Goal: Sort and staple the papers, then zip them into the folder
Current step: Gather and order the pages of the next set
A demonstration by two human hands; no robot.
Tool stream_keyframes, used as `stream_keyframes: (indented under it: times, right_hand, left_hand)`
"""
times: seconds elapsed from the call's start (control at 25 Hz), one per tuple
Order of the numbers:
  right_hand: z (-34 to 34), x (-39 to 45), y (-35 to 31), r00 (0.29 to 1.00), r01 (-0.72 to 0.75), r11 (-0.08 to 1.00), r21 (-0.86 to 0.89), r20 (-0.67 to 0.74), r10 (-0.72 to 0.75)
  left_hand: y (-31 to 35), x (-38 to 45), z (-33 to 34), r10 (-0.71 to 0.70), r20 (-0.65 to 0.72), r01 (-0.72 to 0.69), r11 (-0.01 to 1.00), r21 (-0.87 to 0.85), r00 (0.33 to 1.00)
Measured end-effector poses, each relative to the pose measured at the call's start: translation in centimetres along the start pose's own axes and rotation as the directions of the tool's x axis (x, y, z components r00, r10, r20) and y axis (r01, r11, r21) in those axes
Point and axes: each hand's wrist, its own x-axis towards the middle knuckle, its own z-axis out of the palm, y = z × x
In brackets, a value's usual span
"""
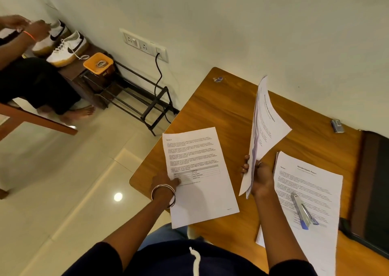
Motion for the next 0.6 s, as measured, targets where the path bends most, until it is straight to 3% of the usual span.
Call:
stream_keyframes:
  times: [0.12, 0.24, 0.32, 0.44, 0.52, 0.6]
  right_hand:
    - [-0.8, 0.0, -0.4, 0.998, -0.017, 0.996, 0.092, 0.058, 0.012]
    - [-0.8, 0.8, -0.1, 0.996, 0.007, 1.000, 0.010, 0.090, -0.008]
    - [-0.6, 1.2, -0.2, 0.999, 0.018, 0.997, -0.079, 0.033, -0.016]
    - [-0.5, 1.0, 0.1, 1.000, 0.018, 1.000, -0.009, 0.000, -0.018]
    - [-0.8, 0.8, 0.9, 0.995, 0.101, 0.970, -0.219, 0.003, -0.103]
    - [-0.8, 0.9, 1.7, 0.985, 0.162, 0.841, -0.516, 0.035, -0.169]
  left_hand:
    - [0.4, 1.4, -0.8, 0.008, 0.032, -0.002, 0.985, -0.171, 0.999]
    - [0.9, 2.1, -1.8, -0.013, 0.052, 0.026, 0.965, -0.261, 0.999]
    - [1.5, 2.1, -2.4, 0.010, 0.072, 0.012, 0.956, -0.292, 0.997]
    - [2.5, 1.7, -3.4, 0.175, 0.014, -0.167, 0.960, -0.224, 0.984]
    - [3.1, 1.7, -4.0, 0.340, 0.005, -0.334, 0.925, -0.179, 0.940]
    - [4.0, 1.2, -4.1, 0.414, 0.079, -0.395, 0.901, -0.177, 0.907]
